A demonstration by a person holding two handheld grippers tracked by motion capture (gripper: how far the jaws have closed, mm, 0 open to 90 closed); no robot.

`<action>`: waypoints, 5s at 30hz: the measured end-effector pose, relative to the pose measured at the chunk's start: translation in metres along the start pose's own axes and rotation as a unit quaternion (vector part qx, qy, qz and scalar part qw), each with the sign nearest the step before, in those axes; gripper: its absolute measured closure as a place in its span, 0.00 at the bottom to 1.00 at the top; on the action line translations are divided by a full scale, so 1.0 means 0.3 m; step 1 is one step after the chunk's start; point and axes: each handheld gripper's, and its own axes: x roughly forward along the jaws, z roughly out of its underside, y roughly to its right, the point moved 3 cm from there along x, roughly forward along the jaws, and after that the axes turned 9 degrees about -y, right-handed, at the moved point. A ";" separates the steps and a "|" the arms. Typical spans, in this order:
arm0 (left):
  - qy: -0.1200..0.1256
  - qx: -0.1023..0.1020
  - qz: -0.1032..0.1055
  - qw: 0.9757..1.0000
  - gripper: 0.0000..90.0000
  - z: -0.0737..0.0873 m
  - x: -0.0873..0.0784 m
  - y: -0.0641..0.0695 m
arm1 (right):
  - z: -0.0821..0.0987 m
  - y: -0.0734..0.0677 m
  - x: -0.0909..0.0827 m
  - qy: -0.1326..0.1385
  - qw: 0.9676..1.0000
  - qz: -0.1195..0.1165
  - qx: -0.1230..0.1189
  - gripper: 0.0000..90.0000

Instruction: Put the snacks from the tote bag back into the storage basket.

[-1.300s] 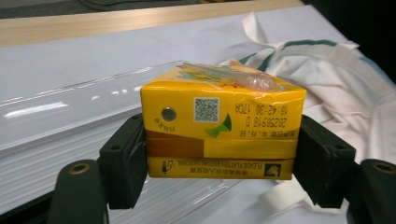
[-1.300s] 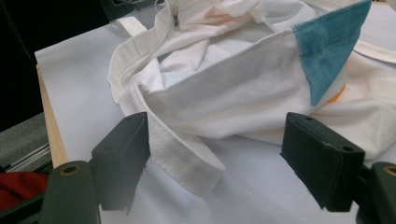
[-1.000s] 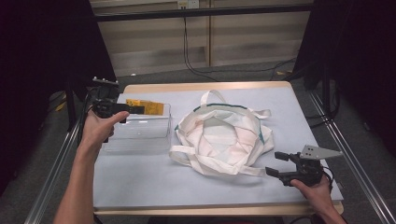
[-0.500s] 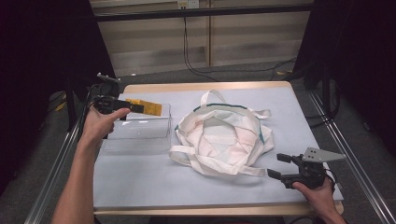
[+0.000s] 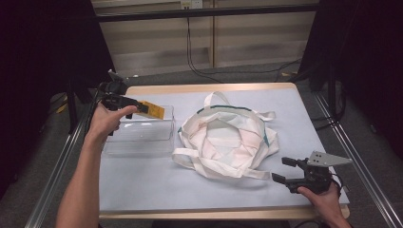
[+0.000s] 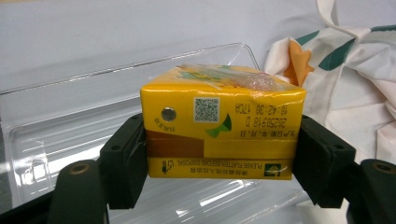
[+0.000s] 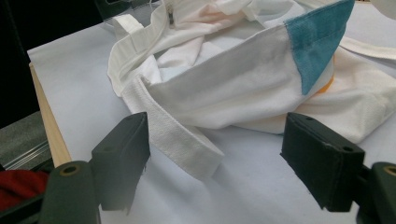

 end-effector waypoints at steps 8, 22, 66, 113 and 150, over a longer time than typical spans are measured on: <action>-0.027 -0.013 -0.001 1.000 0.31 -0.027 0.035 0.010 | 0.003 0.001 -0.002 0.001 1.000 -0.002 0.003 0.26; -0.049 -0.009 -0.009 0.999 0.31 -0.075 0.066 0.055 | -0.001 -0.005 0.009 -0.003 1.000 -0.008 -0.002 0.26; -0.083 -0.105 -0.050 0.990 0.31 -0.170 0.203 0.091 | -0.001 -0.003 0.012 -0.005 1.000 -0.013 -0.006 0.26; -0.111 -0.074 -0.064 0.989 0.29 -0.177 0.280 0.132 | -0.003 -0.004 0.017 -0.008 1.000 -0.016 -0.005 0.26; 0.016 -0.008 -0.038 0.999 0.04 -0.075 0.152 0.061 | -0.005 0.001 0.017 -0.004 1.000 -0.013 -0.003 0.26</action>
